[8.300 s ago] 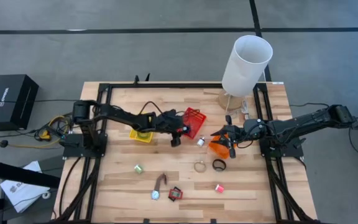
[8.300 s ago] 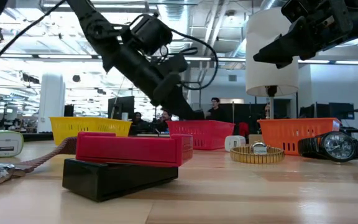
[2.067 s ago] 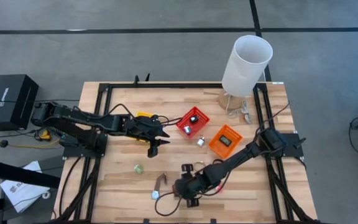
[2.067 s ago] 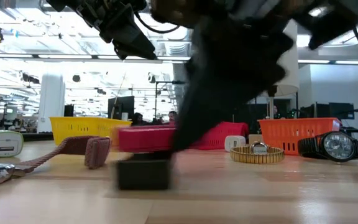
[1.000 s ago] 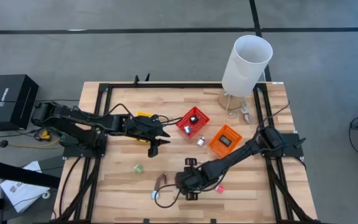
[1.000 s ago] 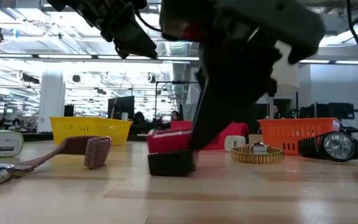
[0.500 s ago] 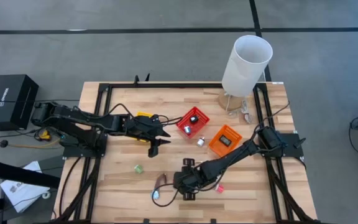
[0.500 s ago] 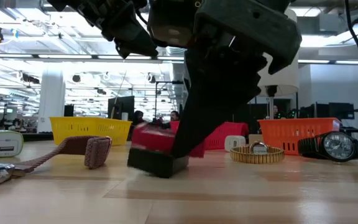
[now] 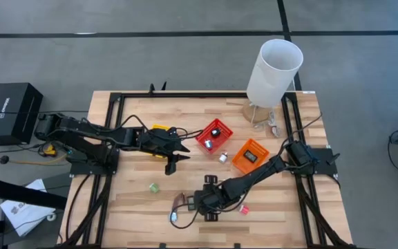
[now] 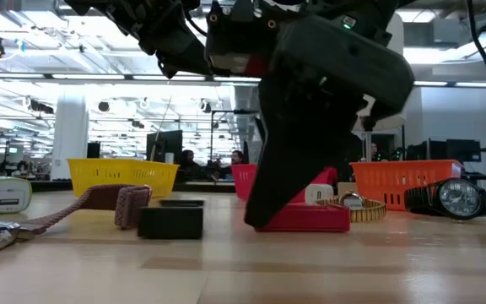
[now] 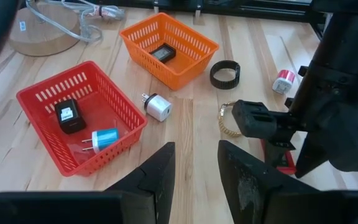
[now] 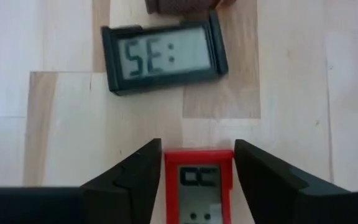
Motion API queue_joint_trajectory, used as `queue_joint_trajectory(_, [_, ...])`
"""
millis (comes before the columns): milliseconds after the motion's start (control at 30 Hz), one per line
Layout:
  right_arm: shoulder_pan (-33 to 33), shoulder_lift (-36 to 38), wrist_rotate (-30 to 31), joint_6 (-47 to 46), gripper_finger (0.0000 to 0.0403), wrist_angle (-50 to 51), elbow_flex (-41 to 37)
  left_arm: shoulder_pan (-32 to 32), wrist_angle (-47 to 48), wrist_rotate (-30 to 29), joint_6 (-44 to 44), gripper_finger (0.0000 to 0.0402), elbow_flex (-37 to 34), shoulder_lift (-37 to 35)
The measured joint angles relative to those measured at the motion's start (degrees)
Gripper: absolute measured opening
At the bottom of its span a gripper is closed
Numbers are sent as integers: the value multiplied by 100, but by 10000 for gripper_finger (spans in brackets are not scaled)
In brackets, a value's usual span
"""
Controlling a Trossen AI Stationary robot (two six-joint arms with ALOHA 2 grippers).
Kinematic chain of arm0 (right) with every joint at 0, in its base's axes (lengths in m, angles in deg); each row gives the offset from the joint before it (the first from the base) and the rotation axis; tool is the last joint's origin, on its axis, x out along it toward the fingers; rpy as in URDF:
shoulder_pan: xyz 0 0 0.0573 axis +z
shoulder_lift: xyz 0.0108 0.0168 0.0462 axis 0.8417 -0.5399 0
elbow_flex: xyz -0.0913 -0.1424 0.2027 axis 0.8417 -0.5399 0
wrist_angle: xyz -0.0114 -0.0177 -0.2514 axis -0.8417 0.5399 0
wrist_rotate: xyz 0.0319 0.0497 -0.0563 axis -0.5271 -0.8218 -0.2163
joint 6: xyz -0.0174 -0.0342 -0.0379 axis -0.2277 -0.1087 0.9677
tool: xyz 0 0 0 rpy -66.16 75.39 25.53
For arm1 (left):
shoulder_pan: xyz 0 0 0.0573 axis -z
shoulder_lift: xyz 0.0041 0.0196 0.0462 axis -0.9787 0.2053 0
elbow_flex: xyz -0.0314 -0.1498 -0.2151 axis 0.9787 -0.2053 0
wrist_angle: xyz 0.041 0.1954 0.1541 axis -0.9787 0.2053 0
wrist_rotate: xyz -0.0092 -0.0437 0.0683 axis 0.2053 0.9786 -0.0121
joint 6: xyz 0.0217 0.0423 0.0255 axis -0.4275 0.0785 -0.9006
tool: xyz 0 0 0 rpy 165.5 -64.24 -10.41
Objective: Pick & Place Office items
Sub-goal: Put the red digital clock into the orange bin
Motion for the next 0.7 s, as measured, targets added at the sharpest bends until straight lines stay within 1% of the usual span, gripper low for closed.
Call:
queue_joint_trajectory(100, [0,17,-10,0,178,125,33,-1,-2,-1,0,115,0,0])
queue_joint_trajectory(233, [4,78,-105,-2,175,468,222,-2,-2,0,0,115,0,0])
queue_joint_trajectory(333, [9,72,-228,-1,185,859,254,-2,-1,0,1,115,0,0])
queue_joint_trajectory(433, [7,67,-489,-51,200,985,272,-2,-2,-2,0,115,0,0])
queue_joint_trajectory(600, [-28,52,-530,-63,225,1006,273,0,-10,-2,0,115,0,0])
queue_joint_trajectory(700, [-64,52,-554,-48,226,1008,273,0,-14,-1,0,115,0,0])
